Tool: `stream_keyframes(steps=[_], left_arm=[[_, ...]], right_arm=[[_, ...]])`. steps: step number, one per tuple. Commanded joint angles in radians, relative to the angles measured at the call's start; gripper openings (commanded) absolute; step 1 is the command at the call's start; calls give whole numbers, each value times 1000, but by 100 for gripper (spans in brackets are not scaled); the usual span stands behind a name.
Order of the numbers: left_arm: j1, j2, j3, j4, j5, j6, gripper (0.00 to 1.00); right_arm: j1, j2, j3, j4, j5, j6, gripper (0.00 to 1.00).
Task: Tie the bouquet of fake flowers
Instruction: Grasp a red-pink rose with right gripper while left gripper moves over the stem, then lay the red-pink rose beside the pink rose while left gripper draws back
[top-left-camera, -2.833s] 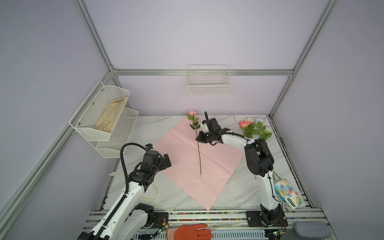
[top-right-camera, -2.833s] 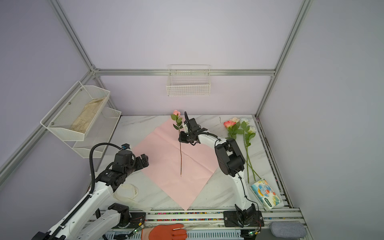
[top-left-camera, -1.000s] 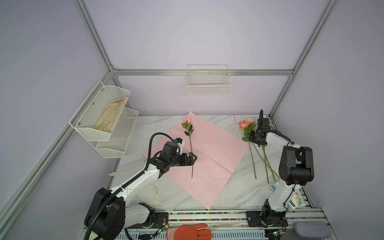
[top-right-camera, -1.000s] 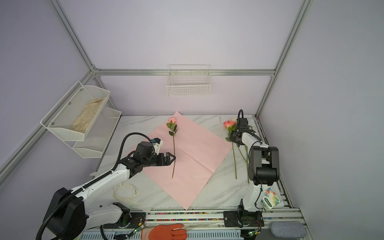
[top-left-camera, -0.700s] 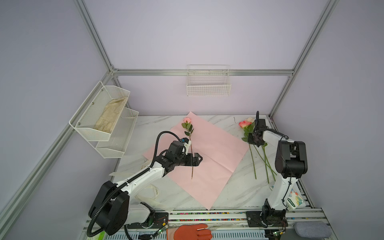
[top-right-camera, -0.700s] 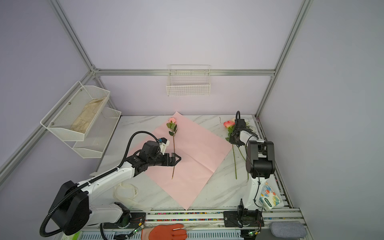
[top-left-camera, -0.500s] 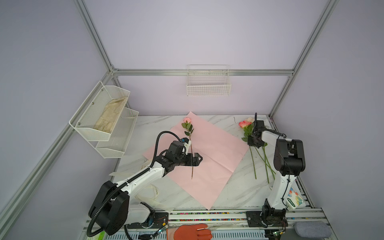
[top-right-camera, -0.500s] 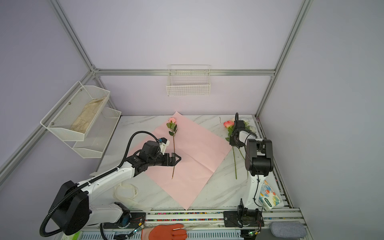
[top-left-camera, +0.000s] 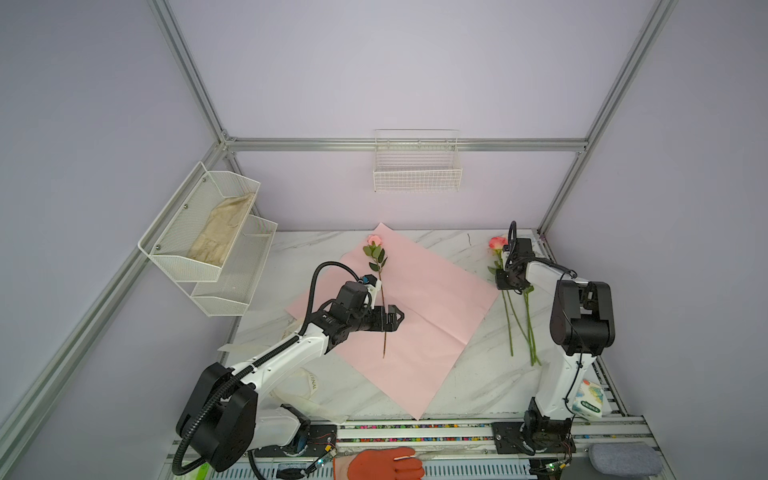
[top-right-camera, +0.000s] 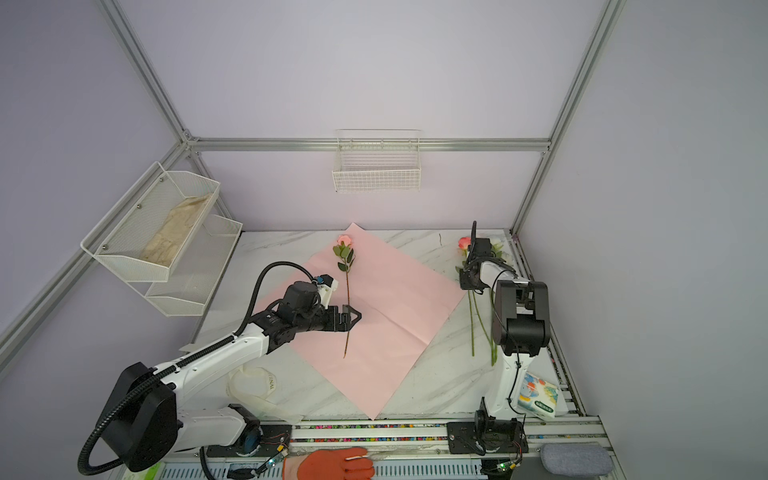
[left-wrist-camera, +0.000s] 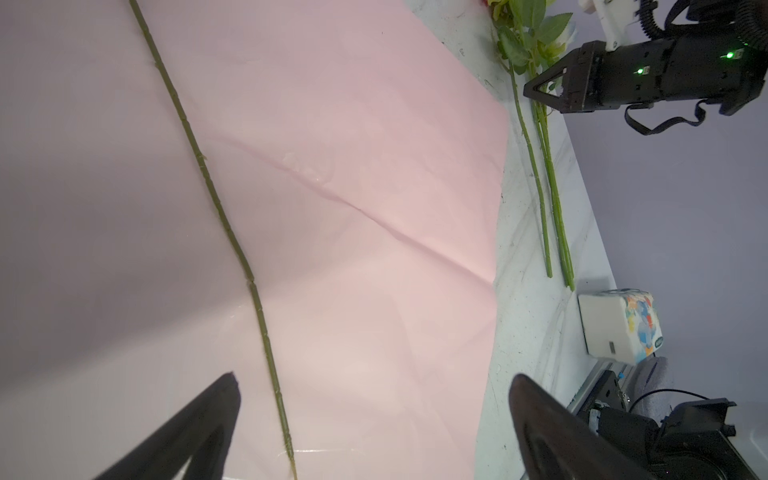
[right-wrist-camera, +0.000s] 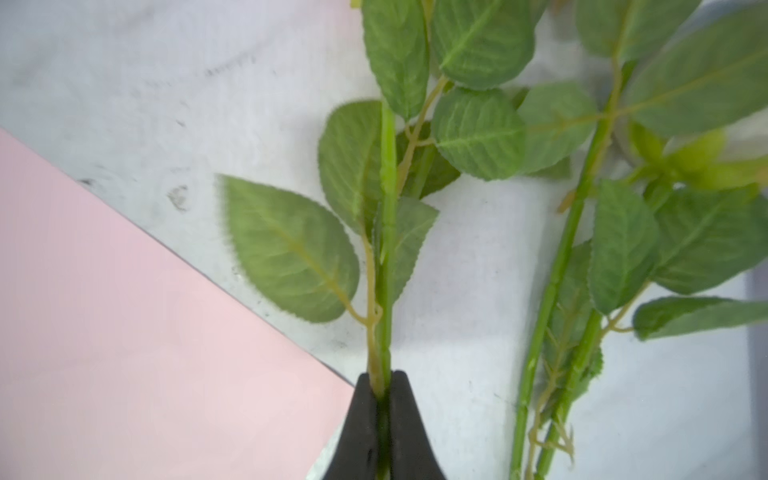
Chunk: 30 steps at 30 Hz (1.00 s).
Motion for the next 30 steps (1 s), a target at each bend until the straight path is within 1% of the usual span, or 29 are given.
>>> stream_keyframes(steps=[1,6,8,11,12,13,15,17,20,21,23,25,26,28,30], left_arm=[[-2,-44,94,4,-28,16,100],[-2,-65,91,-24,-87,29,99],[-1,-80,85,-34,-123,28,100],[-2,-113,70,-53,-208,16,99],[-1,-130,64,-69,-260,3,100],[0,-146,56,-83,-320,-18,100],[4,-191,35,-111,-429,-39,100],[15,-235,17,-147,-512,-67,100],[47,-306,-14,-199,-585,-101,100],[62,-329,-25,-212,-593,-110,100],[90,-370,-46,-228,-594,-121,100],[113,-405,-66,-240,-586,-129,100],[122,-425,-77,-243,-583,-131,100],[133,-453,-96,-244,-574,-134,100],[142,-471,-109,-246,-569,-135,100]], right_arm=[[9,-112,14,5,-48,-45,6],[35,-176,-11,63,-130,-36,6],[44,-175,4,61,-234,4,6],[79,-154,38,69,-391,167,6],[108,-142,47,78,-448,210,6],[143,-129,51,88,-469,256,6],[243,-90,71,112,-476,345,6],[332,-43,98,136,-474,399,6],[428,39,122,231,-454,568,5],[451,73,140,259,-462,613,5],[491,137,194,271,-448,658,5],[523,198,252,285,-447,673,6],[533,233,290,281,-448,701,6],[539,299,361,255,-445,708,6],[541,352,418,255,-445,748,6]])
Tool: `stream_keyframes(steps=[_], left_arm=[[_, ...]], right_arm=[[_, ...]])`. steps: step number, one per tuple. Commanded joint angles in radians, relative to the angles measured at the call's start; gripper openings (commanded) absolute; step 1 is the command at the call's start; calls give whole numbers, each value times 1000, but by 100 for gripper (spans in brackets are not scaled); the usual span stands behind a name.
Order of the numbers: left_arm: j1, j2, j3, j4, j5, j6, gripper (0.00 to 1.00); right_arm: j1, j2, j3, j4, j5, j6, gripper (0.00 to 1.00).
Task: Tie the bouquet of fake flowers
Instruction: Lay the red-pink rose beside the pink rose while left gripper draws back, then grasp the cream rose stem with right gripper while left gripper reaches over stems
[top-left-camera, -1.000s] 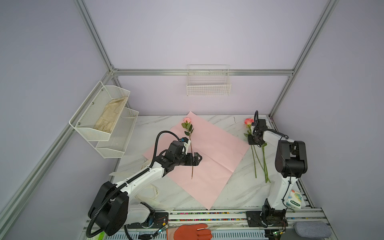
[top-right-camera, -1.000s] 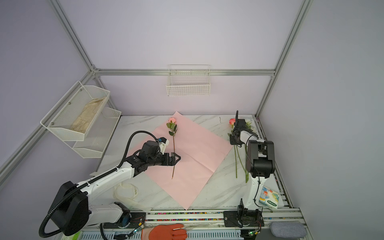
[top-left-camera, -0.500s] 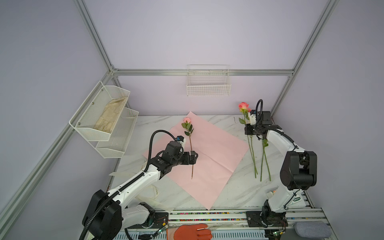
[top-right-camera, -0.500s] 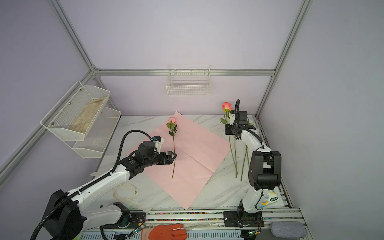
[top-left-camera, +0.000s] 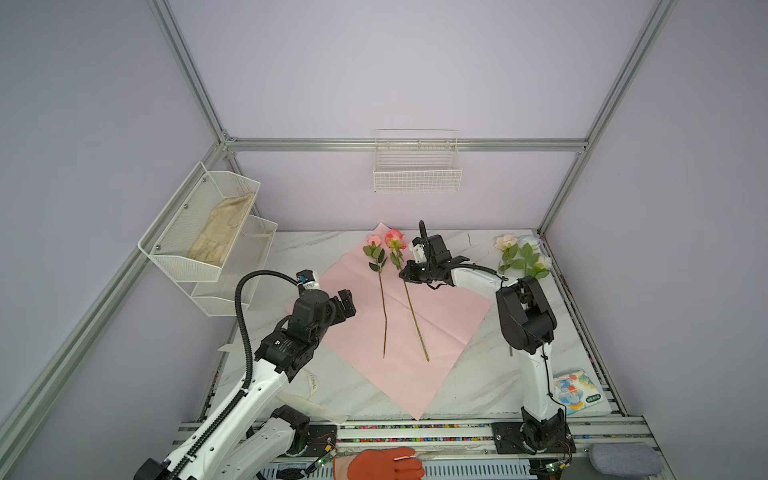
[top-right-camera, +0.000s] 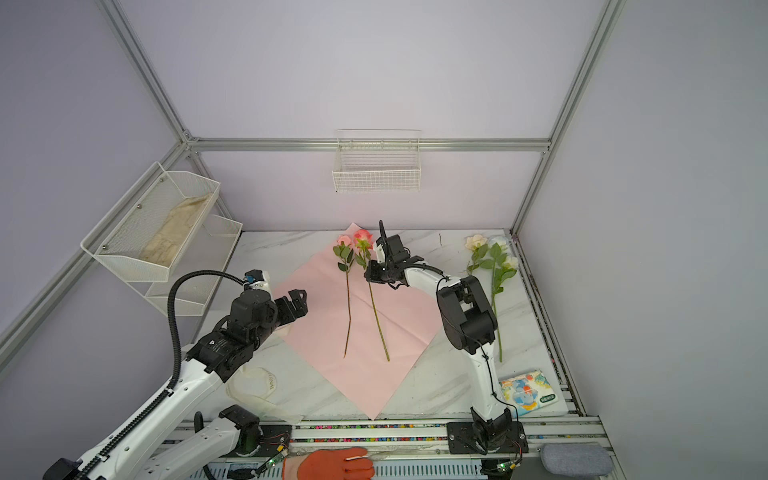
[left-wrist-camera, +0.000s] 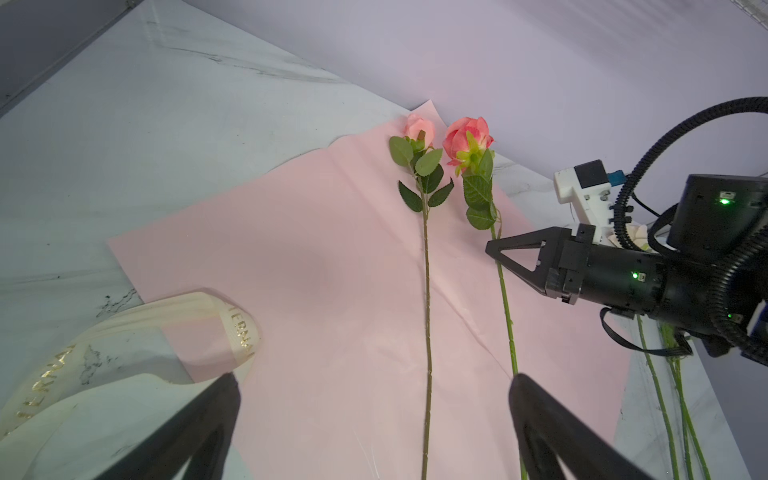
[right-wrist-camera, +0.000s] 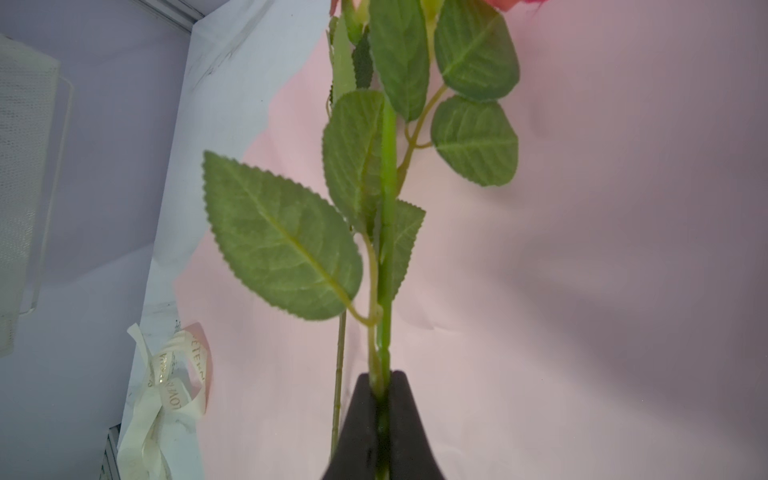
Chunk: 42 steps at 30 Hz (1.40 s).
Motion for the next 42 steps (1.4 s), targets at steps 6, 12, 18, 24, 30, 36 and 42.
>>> stream_keyframes(steps=[6,12,18,24,30,36,42], left_arm=[[29,-23,-60,-17,5,-18,100],[35,0,-57,-7,34,-15,100],[41,13,-55,0,52,-6,100],[44,35,-53,18,78,-7,100],[45,55,-42,23,116,1,99],[45,69,-39,64,208,32,100],[43,134,-46,198,413,32,100]], right_arm=[[3,150,224,20,6,156,9],[16,244,355,-47,3,147,10],[27,258,378,-119,31,104,12],[43,243,372,-178,91,76,15],[47,186,331,-173,88,55,28],[14,-5,200,-177,150,-22,34],[-164,-308,-131,-152,262,-127,37]])
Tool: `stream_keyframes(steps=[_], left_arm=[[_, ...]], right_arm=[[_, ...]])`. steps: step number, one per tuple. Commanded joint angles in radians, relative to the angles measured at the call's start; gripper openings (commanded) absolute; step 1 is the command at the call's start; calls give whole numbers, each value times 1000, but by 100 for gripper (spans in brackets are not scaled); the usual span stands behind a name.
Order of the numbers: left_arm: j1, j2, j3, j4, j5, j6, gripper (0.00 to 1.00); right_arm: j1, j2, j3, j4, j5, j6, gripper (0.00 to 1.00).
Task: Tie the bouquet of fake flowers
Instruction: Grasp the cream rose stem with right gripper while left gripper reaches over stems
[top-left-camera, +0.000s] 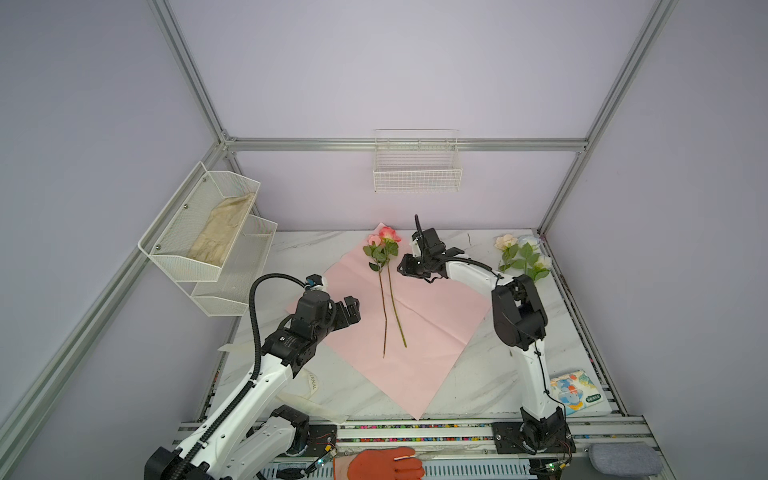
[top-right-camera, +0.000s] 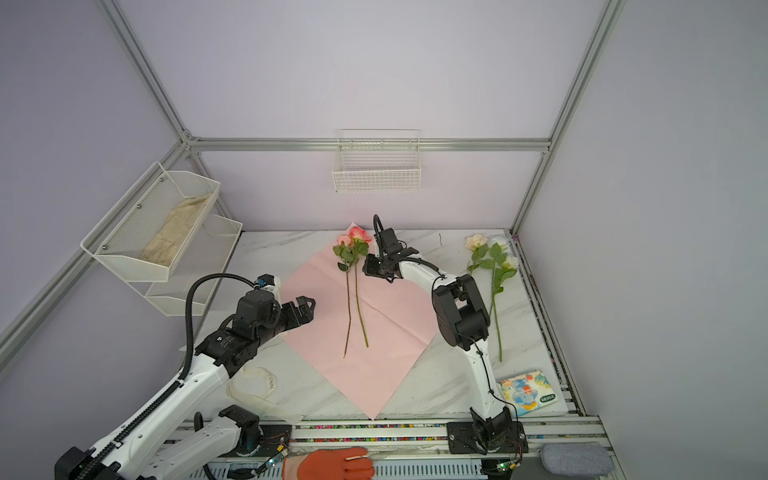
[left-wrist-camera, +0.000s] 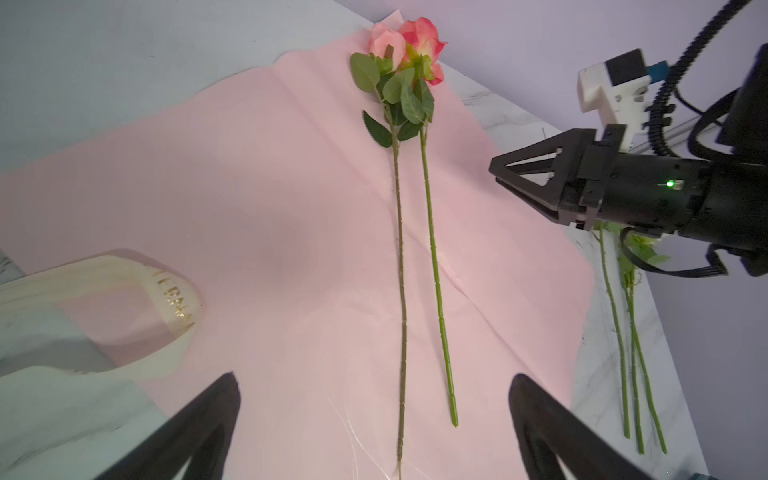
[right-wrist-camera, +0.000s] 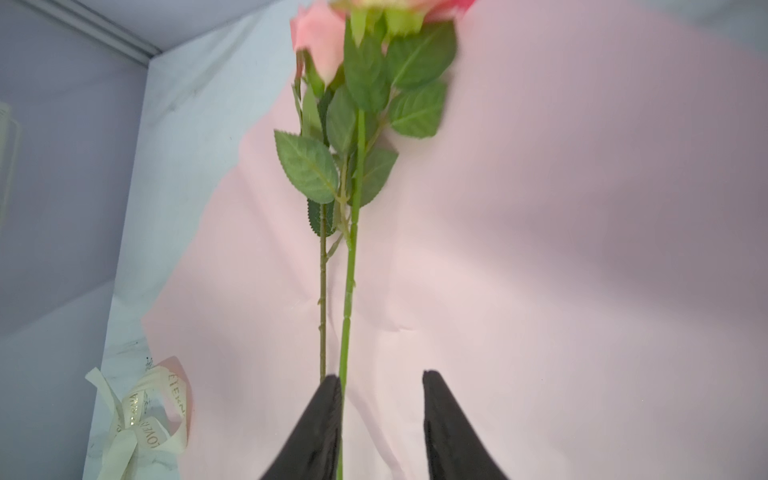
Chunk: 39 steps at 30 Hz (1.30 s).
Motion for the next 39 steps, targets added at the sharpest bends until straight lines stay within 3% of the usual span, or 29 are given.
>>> stream_keyframes(steps=[1,6,10,22,25,27,30,35,39], left_arm=[[5,47,-19,141,168,3,100],[-65,179,40,212,260,22,100],[-139,282,118,215,264,47,100],[-217,404,192,241,276,30,100],[-219,387,179,239,250,28,100],[-217,371,174,225,222,31,100],[-218,321,166,184,103,16,100],[-216,190,98,207,-41,32,100],[-207,124,70,174,-118,47,100]], right_arm=[[-169,-182,-167,16,84,-80,37],[-438,-327,-406,10,103,-144,37],[-556,-330,-474,-12,114,-199,37],[-579,-101,-380,-59,7,-275,36],[-572,-86,-362,-78,29,-286,27],[-570,-106,-360,-82,49,-302,16],[-563,-160,-360,-76,46,-333,4],[-552,-262,-370,-46,-95,-368,0],[-542,-297,-397,15,-402,-360,0]])
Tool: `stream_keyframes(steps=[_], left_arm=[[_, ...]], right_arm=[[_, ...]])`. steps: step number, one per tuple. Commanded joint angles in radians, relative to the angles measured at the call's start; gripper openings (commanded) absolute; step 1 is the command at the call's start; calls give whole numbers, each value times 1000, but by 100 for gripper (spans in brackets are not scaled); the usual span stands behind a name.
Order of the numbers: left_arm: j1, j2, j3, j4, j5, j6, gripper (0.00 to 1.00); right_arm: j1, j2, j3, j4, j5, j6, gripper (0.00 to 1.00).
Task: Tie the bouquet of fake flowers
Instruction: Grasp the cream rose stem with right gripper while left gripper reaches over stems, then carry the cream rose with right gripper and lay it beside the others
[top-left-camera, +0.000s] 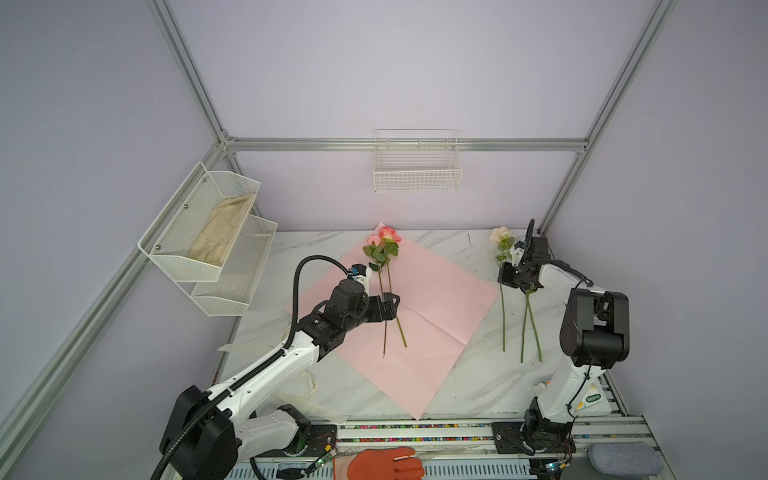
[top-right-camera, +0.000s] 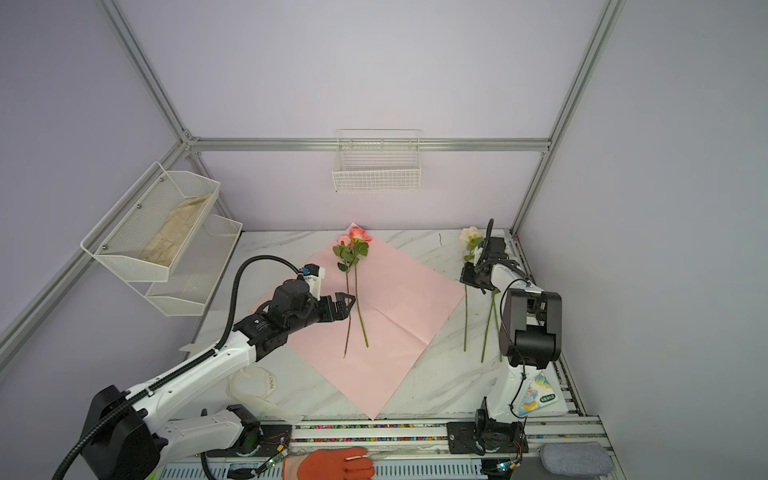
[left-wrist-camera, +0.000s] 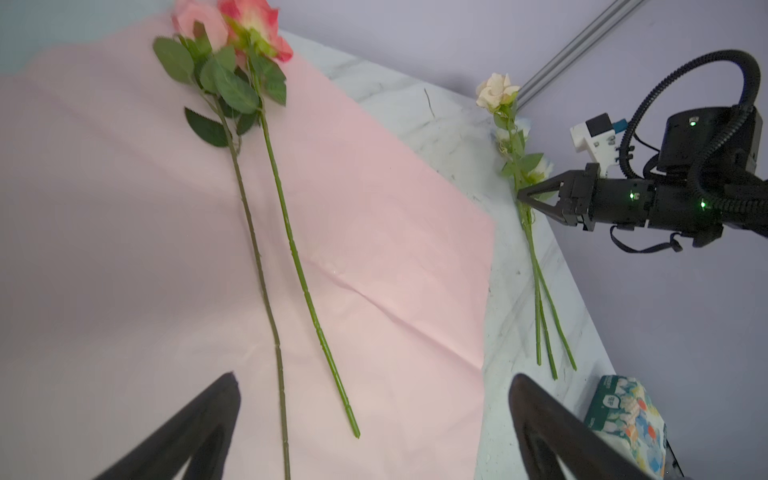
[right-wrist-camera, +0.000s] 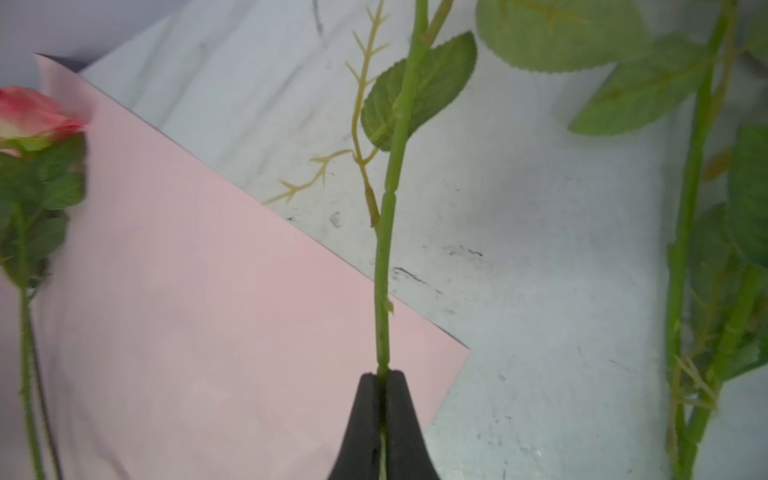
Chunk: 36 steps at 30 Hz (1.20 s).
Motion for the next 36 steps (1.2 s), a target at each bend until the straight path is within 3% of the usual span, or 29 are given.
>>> stream_keyframes(steps=[1,5,10,13,18,27,36], left_arm=[[9,-44,-42,-11,-112,26,100],[22,-90,-65,-39,-147,19,99],[48,-155,-91,-119,-282,-23,100],[88,-179,-100,-140,-268,-25,100],[122,-182,-94,-166,-214,-27,100],[126,-169,-103,-170,-182,-37,100],[129,-162,-100,-175,-174,-38,100]], right_arm=[[22,-28,-11,39,-299,-18,0],[81,-25,-1,50,-386,2,0],[283,31,38,127,-234,132,1],[393,88,57,259,-160,273,1],[490,246,184,297,-85,421,1],[592,472,415,203,-75,428,2],[645,529,480,162,-88,407,6]])
